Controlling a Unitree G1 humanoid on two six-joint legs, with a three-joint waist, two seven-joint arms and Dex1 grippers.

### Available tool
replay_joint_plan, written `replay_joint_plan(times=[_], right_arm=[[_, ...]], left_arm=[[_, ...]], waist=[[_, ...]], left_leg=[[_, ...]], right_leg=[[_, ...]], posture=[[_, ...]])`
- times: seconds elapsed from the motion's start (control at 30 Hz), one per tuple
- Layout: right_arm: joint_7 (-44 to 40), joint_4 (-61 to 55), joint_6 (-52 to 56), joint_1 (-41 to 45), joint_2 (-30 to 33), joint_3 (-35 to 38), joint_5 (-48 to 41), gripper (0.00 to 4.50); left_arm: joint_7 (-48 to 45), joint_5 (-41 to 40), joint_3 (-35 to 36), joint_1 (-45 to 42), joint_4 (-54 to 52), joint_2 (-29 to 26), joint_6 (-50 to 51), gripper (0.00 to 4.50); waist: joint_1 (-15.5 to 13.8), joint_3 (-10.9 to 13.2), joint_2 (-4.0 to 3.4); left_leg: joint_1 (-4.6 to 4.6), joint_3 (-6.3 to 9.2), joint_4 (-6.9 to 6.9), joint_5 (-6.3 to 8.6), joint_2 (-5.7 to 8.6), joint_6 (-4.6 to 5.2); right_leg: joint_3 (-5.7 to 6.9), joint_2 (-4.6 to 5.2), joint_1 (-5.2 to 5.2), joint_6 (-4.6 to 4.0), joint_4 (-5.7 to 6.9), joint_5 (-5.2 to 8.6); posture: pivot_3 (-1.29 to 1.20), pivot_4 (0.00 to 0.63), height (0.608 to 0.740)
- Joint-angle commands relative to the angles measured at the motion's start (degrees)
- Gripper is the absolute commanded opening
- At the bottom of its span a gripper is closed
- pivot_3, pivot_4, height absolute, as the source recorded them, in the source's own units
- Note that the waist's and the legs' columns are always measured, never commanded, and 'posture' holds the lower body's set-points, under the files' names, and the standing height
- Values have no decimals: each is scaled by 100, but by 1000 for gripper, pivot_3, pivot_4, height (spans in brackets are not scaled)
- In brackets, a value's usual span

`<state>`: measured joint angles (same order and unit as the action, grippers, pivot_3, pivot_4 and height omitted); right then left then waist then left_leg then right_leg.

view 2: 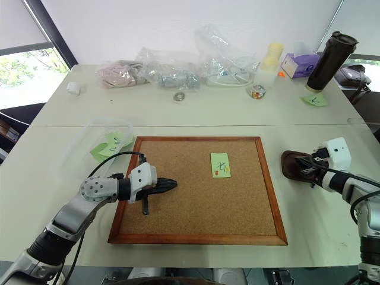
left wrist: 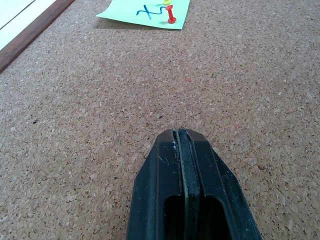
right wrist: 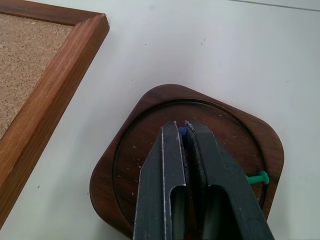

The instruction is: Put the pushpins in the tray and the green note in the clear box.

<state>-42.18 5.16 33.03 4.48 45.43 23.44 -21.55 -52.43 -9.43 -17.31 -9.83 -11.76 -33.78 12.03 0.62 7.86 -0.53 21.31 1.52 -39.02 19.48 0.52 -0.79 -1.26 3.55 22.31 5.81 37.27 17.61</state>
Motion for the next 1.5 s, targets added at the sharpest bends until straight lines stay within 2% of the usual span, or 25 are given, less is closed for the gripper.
replay_joint_plan(times=[0.03,0.13,0.27,0.3,0.8,1.03,1.13,1.17,1.37,1.5], right_arm=[[13,-111,-16,-49,-58,105,-110,703],[114,-145,-11,-45,-67,112,-72,2043],[67,-197,11,-111,-41,97,-80,4185],[66,-214,16,-127,-43,103,-86,4450],[-9,-844,522,43,34,414,-779,4450],[-605,-2008,1040,-50,439,317,-1460,4450],[-620,-2534,1426,42,419,94,-1833,4450],[-604,-2719,1428,109,373,-191,-1801,4450],[-674,-2569,804,328,121,-1467,-1096,4450],[-765,-2295,319,375,-107,-2014,-732,4450]], left_arm=[[-90,174,-150,120,130,-95,149,0],[-100,176,-144,116,140,-98,139,0],[-110,186,-149,112,163,-101,116,0],[-113,191,-152,112,174,-100,106,0],[-99,220,-180,121,238,-49,40,0],[-98,208,-168,152,205,-60,53,0],[-107,200,-156,145,215,-63,52,0],[-111,192,-152,142,217,-61,54,0],[-106,201,-168,104,235,-25,62,0],[-77,257,-195,83,237,-11,61,0]], waist=[[0,0,0],[0,0,0],[0,0,0],[0,0,0],[-1,-1,-2],[-2,-1,-2],[-3,-1,-1],[-3,-1,-1],[-12,0,3],[-6,0,4]], left_leg=[[0,0,0,0,0,0],[0,0,0,0,0,0],[1,0,0,0,0,0],[1,0,0,0,0,0],[1,1,0,0,0,0],[1,2,1,2,0,3],[1,4,0,3,0,4],[1,4,0,3,0,4],[3,5,0,3,0,4],[5,5,0,3,0,5]], right_leg=[[0,0,0,0,0,0],[0,0,1,0,0,0],[0,0,1,0,0,0],[0,0,0,0,0,0],[0,0,1,0,0,0],[0,0,1,0,-1,0],[0,0,-1,0,-1,0],[0,0,0,0,-2,0],[1,1,2,0,-3,0],[2,1,3,0,-6,0]], posture=[[0,150,740],[0,150,740],[0,150,740],[0,150,740],[0,150,740],[0,150,740],[0,150,740],[0,150,740],[0,150,740],[0,150,740]])
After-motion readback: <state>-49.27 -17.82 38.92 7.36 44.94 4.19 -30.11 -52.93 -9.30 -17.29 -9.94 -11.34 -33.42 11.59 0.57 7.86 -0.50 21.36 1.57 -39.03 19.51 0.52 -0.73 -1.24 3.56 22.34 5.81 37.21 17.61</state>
